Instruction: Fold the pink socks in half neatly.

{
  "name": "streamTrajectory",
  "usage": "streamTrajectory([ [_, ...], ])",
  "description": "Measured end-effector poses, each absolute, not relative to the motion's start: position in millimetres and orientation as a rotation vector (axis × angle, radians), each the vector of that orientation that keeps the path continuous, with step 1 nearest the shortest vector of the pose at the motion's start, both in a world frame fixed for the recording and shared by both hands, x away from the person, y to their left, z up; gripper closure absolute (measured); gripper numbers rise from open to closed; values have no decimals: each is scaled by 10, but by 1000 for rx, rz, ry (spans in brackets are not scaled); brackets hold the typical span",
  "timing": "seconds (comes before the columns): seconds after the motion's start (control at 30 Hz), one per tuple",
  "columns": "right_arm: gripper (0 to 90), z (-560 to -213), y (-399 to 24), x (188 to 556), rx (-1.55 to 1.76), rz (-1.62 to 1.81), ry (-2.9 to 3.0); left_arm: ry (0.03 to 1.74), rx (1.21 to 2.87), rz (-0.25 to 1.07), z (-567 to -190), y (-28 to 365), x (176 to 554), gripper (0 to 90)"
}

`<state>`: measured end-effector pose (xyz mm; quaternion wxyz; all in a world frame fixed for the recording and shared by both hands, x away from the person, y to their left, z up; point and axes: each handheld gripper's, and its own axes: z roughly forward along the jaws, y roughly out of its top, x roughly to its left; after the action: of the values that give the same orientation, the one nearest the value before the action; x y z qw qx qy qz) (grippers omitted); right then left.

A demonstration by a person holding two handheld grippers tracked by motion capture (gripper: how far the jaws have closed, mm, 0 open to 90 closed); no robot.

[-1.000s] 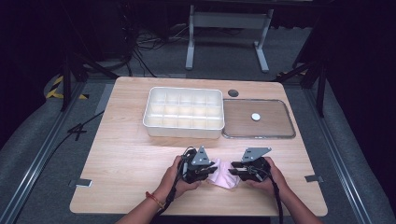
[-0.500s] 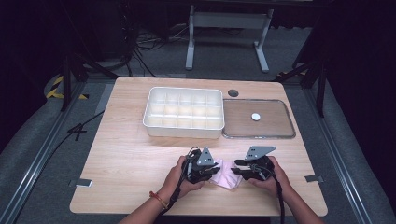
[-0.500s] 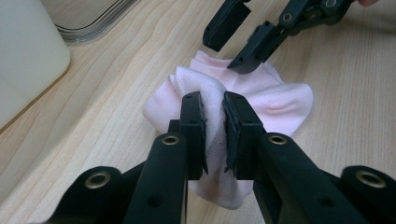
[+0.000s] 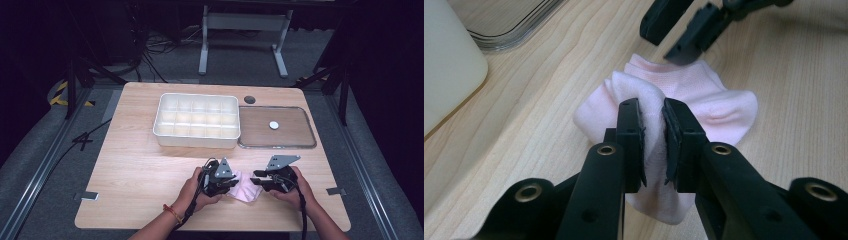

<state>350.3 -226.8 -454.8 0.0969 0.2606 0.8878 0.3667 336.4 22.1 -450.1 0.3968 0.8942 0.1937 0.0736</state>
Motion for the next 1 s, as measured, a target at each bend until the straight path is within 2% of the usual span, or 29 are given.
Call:
streamTrajectory([
  [0.3, 788, -4676, -2240, 3516, 771, 1020, 2673, 487, 2257, 181, -4469, 184, 3361, 772],
  [0.7, 788, -4688, -2254, 3525, 775, 1038, 2677, 473, 2268, 162, -4480, 10, 3393, 744],
  [0.93, 788, -4694, -2263, 3534, 774, 1052, 2679, 484, 2205, 166, -4357, 51, 3393, 665],
  [1.0, 787, -4694, -2263, 3534, 774, 1052, 2679, 484, 2186, 174, -4302, 113, 3395, 667],
])
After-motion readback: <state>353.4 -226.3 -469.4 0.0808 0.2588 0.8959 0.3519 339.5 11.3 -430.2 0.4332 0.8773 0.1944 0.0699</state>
